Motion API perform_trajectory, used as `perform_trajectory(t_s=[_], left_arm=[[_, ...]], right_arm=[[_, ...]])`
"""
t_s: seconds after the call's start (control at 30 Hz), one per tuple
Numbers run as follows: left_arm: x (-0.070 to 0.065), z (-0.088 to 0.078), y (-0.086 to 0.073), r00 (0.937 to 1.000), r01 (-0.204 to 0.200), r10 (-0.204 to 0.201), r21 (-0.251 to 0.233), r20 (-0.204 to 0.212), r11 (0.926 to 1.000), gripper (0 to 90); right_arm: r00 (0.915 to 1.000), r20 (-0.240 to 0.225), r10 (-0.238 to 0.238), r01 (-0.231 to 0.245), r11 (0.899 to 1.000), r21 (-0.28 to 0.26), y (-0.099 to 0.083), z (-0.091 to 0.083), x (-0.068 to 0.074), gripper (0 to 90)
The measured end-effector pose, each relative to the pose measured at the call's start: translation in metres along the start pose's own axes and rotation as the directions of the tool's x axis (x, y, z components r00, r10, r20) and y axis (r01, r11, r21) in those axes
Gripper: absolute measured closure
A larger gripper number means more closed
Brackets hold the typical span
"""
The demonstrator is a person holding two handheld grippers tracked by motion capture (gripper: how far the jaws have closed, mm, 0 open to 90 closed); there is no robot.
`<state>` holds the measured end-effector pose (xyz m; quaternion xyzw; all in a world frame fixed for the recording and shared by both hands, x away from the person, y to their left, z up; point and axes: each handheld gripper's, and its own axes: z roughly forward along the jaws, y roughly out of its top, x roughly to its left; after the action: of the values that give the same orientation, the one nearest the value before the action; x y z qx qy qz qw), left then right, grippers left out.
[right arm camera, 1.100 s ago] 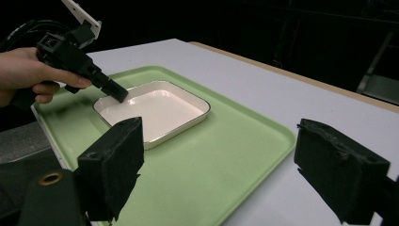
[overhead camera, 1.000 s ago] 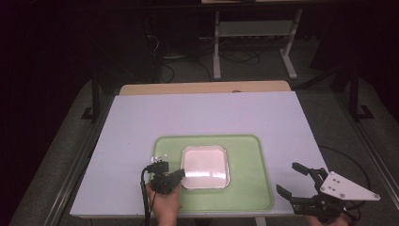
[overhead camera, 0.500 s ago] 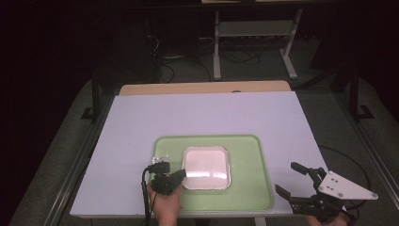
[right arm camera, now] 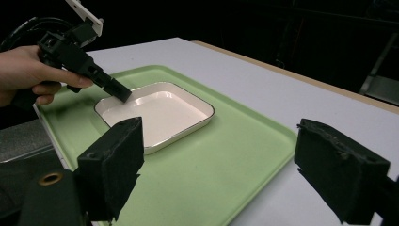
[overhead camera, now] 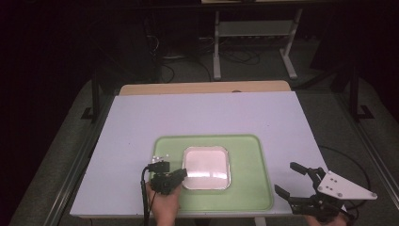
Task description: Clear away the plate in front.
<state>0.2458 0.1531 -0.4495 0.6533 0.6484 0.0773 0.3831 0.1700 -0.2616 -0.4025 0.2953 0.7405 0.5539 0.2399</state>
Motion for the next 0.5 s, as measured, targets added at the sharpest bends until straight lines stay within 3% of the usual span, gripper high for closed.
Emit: perform_trajectory(t_s=[0.27, 0.33, 0.5], left_arm=[[0.003, -0.010, 0.007, 0.9981, -0.052, 0.052, -0.009, 0.033, 0.9986, 70.6], [0.004, -0.012, 0.008, 0.9959, -0.064, 0.065, -0.019, 0.062, 0.9978, 69.0], [0.004, -0.016, 0.009, 0.9904, -0.115, 0.117, -0.025, 0.074, 0.9930, 66.7]], right_arm=[[1.0000, 0.001, 0.002, -0.002, 1.000, 0.003, 0.000, 0.001, -0.001, 15.4], [1.0000, 0.003, 0.002, -0.002, 1.000, 0.003, 0.000, 0.001, -0.001, 15.4], [0.9999, 0.009, 0.012, -0.012, 1.000, 0.010, -0.002, 0.001, -0.002, 15.2]])
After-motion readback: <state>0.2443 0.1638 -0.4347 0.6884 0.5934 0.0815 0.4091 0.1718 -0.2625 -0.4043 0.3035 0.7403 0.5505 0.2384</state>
